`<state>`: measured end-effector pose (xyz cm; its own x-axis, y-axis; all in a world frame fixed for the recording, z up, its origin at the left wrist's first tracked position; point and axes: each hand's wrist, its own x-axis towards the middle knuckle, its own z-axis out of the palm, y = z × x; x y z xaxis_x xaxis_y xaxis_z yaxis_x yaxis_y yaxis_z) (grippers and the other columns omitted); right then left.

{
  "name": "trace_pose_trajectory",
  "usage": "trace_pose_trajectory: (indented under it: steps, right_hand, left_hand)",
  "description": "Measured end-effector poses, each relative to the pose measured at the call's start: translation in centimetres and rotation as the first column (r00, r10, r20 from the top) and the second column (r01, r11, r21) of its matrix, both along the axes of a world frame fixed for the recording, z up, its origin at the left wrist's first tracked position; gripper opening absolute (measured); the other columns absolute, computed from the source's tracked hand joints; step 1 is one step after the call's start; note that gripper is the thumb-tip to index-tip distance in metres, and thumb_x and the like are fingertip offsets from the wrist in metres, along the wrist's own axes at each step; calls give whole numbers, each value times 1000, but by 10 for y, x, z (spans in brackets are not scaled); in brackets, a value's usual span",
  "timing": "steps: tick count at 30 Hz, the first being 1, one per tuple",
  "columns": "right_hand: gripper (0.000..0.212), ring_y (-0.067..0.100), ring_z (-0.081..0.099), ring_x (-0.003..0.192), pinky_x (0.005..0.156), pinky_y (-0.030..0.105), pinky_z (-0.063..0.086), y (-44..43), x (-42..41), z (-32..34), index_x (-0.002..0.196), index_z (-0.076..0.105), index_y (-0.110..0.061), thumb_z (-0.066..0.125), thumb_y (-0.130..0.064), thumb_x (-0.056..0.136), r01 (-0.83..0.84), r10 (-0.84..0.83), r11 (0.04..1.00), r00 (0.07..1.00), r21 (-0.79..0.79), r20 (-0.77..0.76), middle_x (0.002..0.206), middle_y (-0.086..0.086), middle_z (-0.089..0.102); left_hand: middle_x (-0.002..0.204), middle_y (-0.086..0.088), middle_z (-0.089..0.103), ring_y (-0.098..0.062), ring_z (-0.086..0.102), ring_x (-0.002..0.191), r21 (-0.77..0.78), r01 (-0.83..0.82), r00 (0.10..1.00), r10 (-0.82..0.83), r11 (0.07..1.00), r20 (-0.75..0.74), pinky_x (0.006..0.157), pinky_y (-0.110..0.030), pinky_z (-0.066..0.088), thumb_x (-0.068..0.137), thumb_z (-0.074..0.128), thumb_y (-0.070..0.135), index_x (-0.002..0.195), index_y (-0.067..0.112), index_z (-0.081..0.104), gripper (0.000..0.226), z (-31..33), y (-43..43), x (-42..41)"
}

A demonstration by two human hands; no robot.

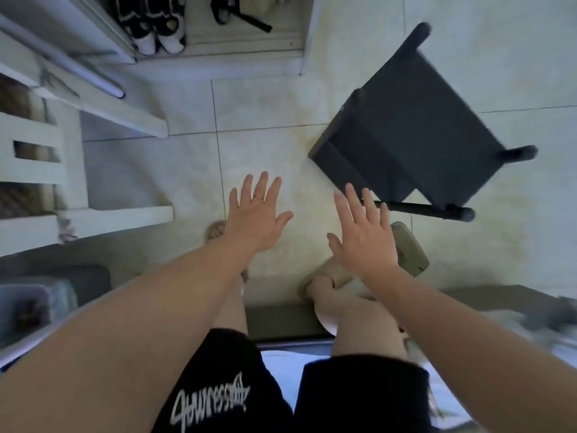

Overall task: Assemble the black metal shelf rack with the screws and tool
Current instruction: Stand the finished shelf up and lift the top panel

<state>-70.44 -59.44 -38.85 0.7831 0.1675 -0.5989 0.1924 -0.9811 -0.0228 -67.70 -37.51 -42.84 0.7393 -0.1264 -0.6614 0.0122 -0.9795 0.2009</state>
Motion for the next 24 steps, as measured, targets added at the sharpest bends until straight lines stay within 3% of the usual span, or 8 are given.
trace_pose_trajectory:
  steps: [4,8,12,18,24]
  right_hand:
    - [78,32,-9,157,126,55,5,-31,-6,93,161,-12,-22,32,-53,105,73,-73,997,997,8,36,170,4,-13]
    - [80,31,-5,157,126,54,8,-69,-11,141,163,-6,-21,38,-51,103,153,-157,987,982,51,101,171,3,-8]
    - [80,29,-9,157,126,52,6,-104,1,147,162,-10,-21,35,-51,103,188,-192,981,976,44,107,171,1,-13]
    - [79,30,-13,156,127,51,7,-135,16,132,161,-16,-21,30,-51,105,331,-332,943,943,11,8,169,2,-19]
    - [78,30,-10,157,126,50,9,-137,50,107,161,-13,-21,33,-48,105,578,-578,816,812,-24,-79,170,2,-16]
  left_hand:
    - [167,1,-15,-29,-17,152,-9,-2,998,3,1000,70,121,-53,-3,101,23,61,159,28,-8,73,95,-25,10]
    - [167,1,-12,-30,-13,153,-22,33,986,-29,999,164,122,-54,0,101,25,62,159,28,-5,74,140,-58,24]
    - [168,-1,-9,-30,-9,153,-25,36,976,-29,999,215,122,-55,4,100,26,61,159,28,-3,73,152,-90,48]
    - [168,-1,-1,-30,-3,154,-98,25,988,-9,995,157,122,-53,9,100,34,57,159,27,2,74,148,-123,101]
    - [168,-4,4,-31,0,153,-104,86,996,-85,991,19,120,-53,12,100,37,55,159,25,4,74,123,-134,171]
